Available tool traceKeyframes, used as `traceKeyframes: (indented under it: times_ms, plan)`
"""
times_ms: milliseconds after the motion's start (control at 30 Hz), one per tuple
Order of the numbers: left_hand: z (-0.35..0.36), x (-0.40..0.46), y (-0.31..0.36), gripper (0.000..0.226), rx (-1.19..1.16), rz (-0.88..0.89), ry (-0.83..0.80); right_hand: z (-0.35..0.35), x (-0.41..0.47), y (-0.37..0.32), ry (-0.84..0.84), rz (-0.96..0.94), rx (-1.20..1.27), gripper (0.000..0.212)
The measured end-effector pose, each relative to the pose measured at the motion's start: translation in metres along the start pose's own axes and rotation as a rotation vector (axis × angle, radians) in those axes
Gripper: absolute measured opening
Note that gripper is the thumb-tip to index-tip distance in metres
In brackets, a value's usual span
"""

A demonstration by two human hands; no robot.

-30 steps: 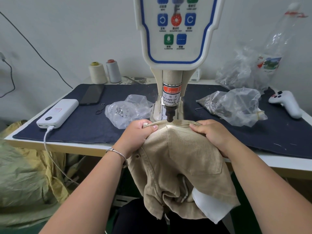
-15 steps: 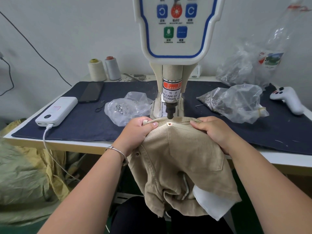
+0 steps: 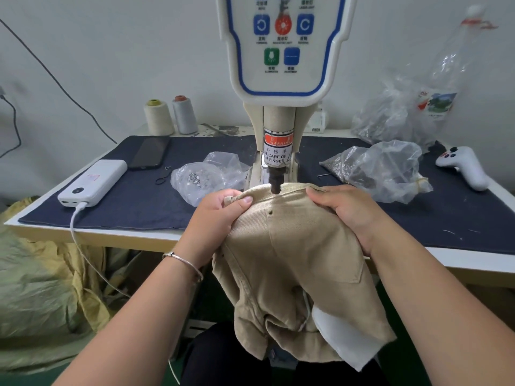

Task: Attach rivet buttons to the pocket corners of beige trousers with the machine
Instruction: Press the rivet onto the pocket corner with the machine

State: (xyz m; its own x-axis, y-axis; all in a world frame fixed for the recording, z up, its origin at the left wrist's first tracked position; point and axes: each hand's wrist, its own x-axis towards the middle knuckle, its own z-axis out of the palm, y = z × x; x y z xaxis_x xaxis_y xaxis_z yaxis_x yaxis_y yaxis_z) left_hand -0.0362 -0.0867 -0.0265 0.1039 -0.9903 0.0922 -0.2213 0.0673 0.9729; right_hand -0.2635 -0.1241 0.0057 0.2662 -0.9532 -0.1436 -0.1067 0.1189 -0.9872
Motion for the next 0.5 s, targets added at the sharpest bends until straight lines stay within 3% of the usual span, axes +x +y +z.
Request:
traceKeyframes:
  times_ms: [167,367,500]
  plan:
    - [0.001,-0.03,0.011,0.042,-0.107,-0.117,-0.026,0.0,-0.031,0.004,-0.057,0.125,0.096,0.049]
    - [-0.007,-0.07,0.019,0.041,-0.285,-0.3,-0.155,0.001,-0.071,0.002,-0.205,0.221,0.189,0.04]
    - [-0.016,-0.091,0.032,0.069,-0.453,-0.274,-0.264,0.001,-0.093,-0.009,-0.324,0.127,0.321,0.044]
